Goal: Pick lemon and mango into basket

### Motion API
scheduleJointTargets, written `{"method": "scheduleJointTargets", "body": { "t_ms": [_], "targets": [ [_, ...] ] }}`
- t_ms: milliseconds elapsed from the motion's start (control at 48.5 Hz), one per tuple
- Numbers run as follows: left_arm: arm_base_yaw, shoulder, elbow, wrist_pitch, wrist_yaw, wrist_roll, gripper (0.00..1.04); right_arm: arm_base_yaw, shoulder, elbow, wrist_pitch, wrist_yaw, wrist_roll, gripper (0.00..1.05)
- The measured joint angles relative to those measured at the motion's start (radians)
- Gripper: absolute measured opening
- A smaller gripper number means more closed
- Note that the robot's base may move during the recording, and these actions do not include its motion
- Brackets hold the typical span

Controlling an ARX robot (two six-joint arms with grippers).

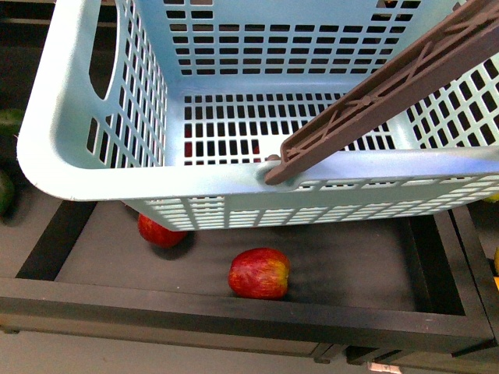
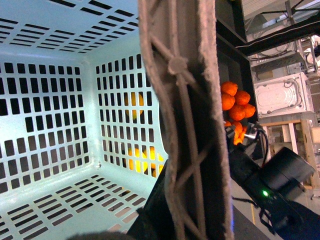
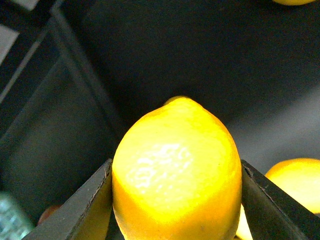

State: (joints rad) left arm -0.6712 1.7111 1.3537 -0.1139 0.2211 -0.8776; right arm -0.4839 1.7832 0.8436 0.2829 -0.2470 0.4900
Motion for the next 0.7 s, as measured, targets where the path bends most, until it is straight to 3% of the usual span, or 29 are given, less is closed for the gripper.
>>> {"method": "scheduleJointTargets", "body": {
  "t_ms": [309,412,577,700],
  "targets": [
    [0.000,0.000,0.000,0.000,0.000,0.000,0.05,0.071,-0.419,-0.098,-0.031,-0.098,0.009,0.62],
    [0.000,0.000,0.000,0.000,0.000,0.000,0.05,0.155,-0.486,-0.108,-0.031,-0.079,0.018,0.62],
    [0.000,0.000,0.000,0.000,0.003,0.000,0.05,0.390,-0.515,-0.123,-0.019,0.018,0.014,0.62],
    [0.000,0.000,0.000,0.000,0.003,0.000,0.05,0.505,-0.501,-0.126,-0.008,0.058,0.014,0.62]
  ]
}}
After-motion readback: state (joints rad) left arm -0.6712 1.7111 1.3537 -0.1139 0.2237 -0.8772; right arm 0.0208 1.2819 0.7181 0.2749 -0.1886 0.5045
